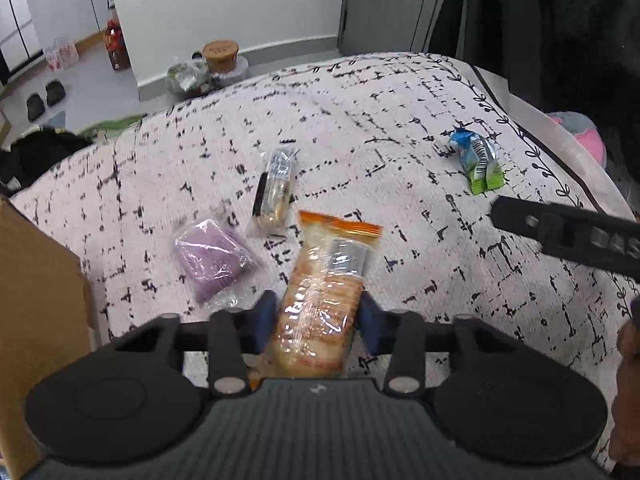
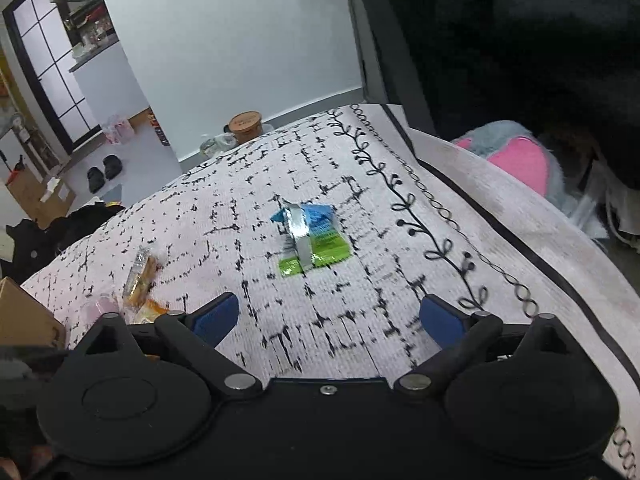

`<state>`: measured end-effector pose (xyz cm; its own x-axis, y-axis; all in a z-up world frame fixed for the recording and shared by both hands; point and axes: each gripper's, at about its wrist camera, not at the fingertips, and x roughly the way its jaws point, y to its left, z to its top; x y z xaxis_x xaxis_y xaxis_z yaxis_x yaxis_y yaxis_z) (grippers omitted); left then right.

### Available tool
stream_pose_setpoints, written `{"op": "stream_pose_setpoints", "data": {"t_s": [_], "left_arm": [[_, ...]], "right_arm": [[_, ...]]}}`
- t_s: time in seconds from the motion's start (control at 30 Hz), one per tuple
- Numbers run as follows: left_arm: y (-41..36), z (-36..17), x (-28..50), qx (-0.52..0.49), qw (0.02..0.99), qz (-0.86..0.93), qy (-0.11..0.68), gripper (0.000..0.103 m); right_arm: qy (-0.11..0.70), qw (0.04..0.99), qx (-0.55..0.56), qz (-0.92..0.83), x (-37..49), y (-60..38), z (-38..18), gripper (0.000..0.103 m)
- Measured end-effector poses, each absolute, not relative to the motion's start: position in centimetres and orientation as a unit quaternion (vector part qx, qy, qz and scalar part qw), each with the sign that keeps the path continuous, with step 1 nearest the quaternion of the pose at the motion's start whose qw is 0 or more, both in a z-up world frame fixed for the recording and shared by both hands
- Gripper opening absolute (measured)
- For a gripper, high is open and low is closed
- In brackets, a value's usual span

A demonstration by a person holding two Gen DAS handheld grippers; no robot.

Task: Organize snacks
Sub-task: 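Grasp the orange biscuit pack with the left tool, then grasp the blue-green wrapped candy with the right tool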

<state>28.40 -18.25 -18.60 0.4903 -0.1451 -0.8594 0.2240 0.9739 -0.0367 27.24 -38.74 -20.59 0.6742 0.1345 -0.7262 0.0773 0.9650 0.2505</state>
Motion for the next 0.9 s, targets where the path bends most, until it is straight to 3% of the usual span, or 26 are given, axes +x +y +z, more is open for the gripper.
{"op": "stream_pose_setpoints", "data": {"t_s": [0.33, 0.9], "left_arm": [[-19.4, -16.8, 28.1, 0.041, 0.87, -0.12, 0.476, 0.034], [-17.5, -15.1, 29.3, 0.019, 0.888, -0.073, 0.454, 0.034]], "right_arm": [[0.387, 0.911, 0.143, 0.023, 28.2, -38.3, -21.3, 0.08], [0.381, 0.917, 0.119, 0.008, 30.7, -37.9, -22.0, 0.079]]}}
